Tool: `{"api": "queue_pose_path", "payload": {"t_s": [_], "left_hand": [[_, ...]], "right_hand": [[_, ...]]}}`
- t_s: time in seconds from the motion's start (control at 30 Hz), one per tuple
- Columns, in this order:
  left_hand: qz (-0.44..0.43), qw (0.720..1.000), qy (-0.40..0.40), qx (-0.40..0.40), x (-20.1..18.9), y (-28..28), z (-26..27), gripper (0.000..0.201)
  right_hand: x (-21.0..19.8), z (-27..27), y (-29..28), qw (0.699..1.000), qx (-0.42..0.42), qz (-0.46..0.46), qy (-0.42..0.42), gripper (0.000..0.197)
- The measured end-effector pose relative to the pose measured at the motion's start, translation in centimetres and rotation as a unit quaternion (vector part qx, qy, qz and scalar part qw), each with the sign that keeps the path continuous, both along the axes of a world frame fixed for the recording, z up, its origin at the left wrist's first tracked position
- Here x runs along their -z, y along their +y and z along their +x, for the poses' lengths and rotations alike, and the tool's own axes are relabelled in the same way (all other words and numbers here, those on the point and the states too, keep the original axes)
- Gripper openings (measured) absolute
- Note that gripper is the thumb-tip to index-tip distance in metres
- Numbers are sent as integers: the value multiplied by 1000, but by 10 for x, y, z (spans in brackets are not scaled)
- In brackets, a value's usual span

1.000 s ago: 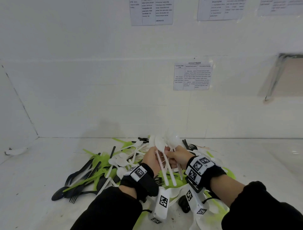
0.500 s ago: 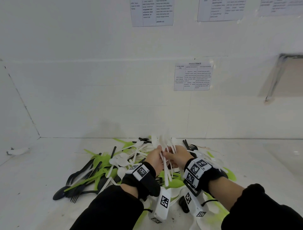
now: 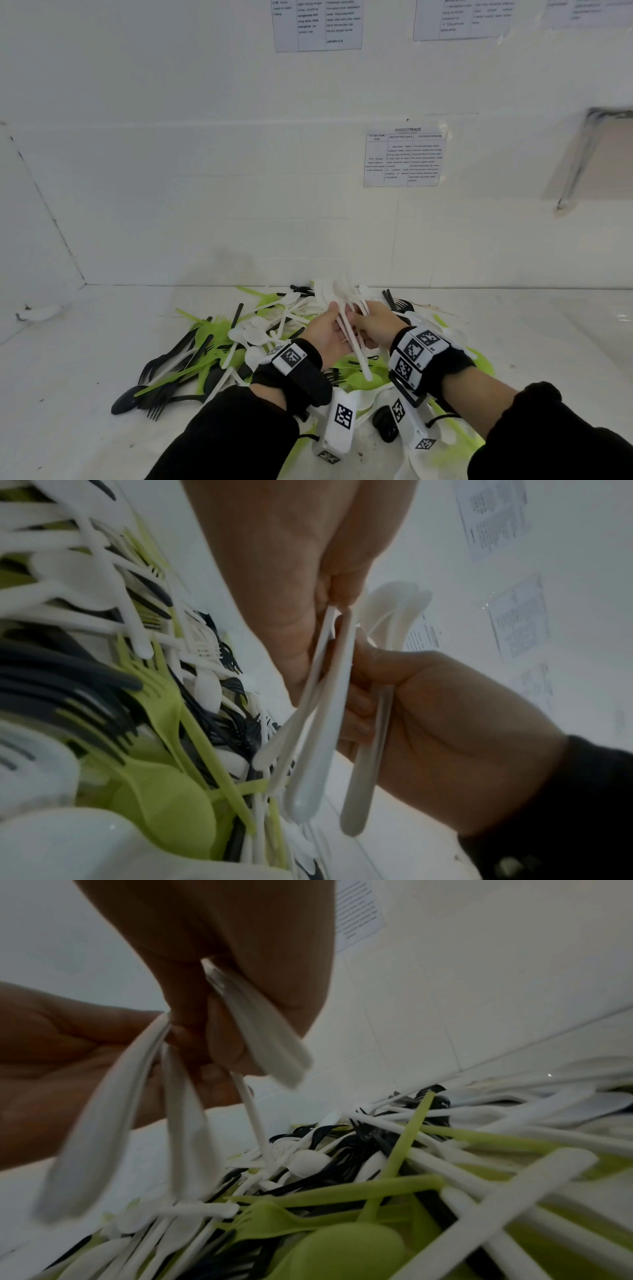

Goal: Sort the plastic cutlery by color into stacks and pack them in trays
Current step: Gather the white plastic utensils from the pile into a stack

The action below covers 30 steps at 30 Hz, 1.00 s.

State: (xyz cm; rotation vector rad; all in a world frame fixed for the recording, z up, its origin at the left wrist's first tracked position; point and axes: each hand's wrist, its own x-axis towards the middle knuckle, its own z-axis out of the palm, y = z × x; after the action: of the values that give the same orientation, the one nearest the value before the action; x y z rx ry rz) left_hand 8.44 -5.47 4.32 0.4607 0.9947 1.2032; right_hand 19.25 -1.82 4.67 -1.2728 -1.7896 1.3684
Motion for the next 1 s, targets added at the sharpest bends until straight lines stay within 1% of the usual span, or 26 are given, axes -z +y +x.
{"api": "queue_pose_path", "payload": {"t_s": [0.1, 0.23, 0.33, 0.4, 0.47, 0.5, 0.6, 0.67, 0.8, 0.87, 0.93, 1.0], "left_hand": [[5, 1000, 5, 13, 1, 2, 2, 40], [1, 1000, -8, -20, 5, 5, 7, 34], [5, 1000, -1, -29, 5, 8, 10, 37], [2, 1000, 18, -12, 3, 7, 10, 41], [-7, 999, 41, 8, 4, 6, 6, 43], [-11, 998, 52, 17, 5, 5, 4, 43], [-14, 997, 57, 54, 6, 3, 0, 45], [-12, 996, 55, 70, 6, 3, -1, 43], [-18, 996, 54, 68, 9, 2, -1, 40], [-21, 997, 49, 48, 10, 1, 0, 35], [-14, 999, 44, 17, 11, 2, 2, 32], [-5, 999, 31, -1, 10, 3, 4, 32]], "right_hand": [[0, 2, -2, 1000, 9, -19, 17, 29], [7, -3, 2, 995, 38, 75, -50, 30], [14, -7, 2, 994, 59, 84, -43, 28], [15, -9, 4, 992, 63, 93, -56, 22], [10, -8, 6, 992, 44, 85, -77, 18], [7, -7, 6, 994, 29, 69, -79, 20], [0, -2, 5, 999, -4, -1, -47, 29], [2, 1, 5, 999, -6, -6, -43, 29], [5, 3, 5, 998, -9, 7, -66, 24], [2, 3, 3, 992, -9, 55, -111, 24], [-2, 2, 0, 977, 3, 128, -172, 24], [-2, 1, -1, 970, 36, 159, -180, 16]]}}
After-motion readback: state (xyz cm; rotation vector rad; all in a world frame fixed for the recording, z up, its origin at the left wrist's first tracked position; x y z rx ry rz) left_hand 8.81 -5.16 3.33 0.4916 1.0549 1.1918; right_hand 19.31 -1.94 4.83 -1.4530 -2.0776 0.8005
